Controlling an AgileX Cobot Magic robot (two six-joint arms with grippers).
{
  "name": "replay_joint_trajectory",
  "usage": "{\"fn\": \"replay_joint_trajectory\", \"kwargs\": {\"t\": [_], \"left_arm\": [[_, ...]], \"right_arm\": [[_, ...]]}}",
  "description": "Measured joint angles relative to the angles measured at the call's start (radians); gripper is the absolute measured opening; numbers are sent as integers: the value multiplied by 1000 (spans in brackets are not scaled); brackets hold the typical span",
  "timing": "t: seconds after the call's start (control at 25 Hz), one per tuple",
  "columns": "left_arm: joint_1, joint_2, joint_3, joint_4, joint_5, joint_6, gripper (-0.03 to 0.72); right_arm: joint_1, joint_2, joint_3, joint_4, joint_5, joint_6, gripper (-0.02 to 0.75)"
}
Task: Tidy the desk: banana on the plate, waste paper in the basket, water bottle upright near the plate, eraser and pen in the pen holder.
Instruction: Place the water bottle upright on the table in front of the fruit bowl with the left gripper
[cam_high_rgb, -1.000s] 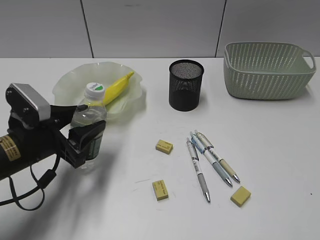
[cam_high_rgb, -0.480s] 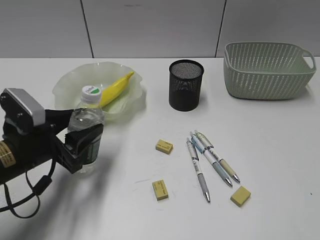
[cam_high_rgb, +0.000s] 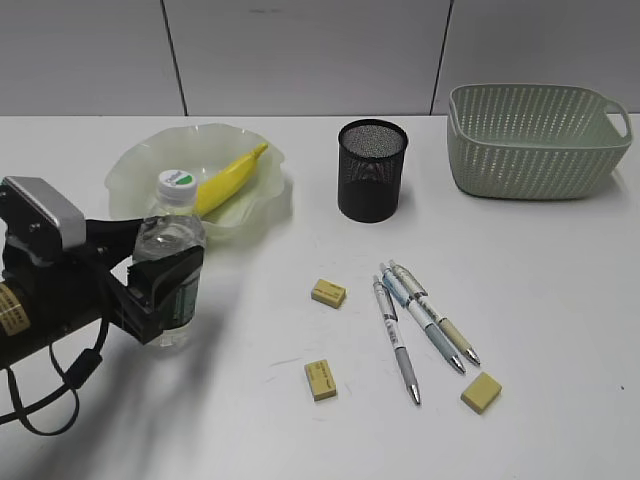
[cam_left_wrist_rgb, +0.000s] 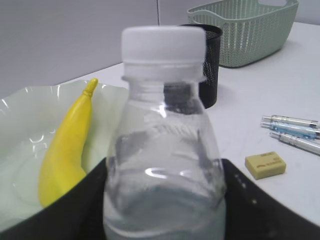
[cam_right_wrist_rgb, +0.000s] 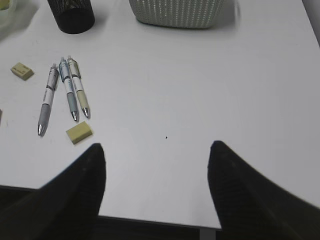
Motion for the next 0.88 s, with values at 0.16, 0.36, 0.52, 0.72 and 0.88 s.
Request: {"fn": "replay_joint_trajectory", "kwargs": {"t": [0.16,0.36,0.52,0.72,0.88], "left_arm": [[0,0,0,0,-1,-5,461],[0,0,0,-1,-1,-5,443],[0,0,3,-3,-1,-5,440],[0,-1,34,-7,-22,-5,487],[0,-3,62,2,-4,-14,555]], "right_arm": [[0,0,0,0,0,0,509],[0,0,0,0,0,0,509],[0,0,0,0,0,0,509],[0,0,0,0,0,0,509],[0,0,0,0,0,0,509]]}}
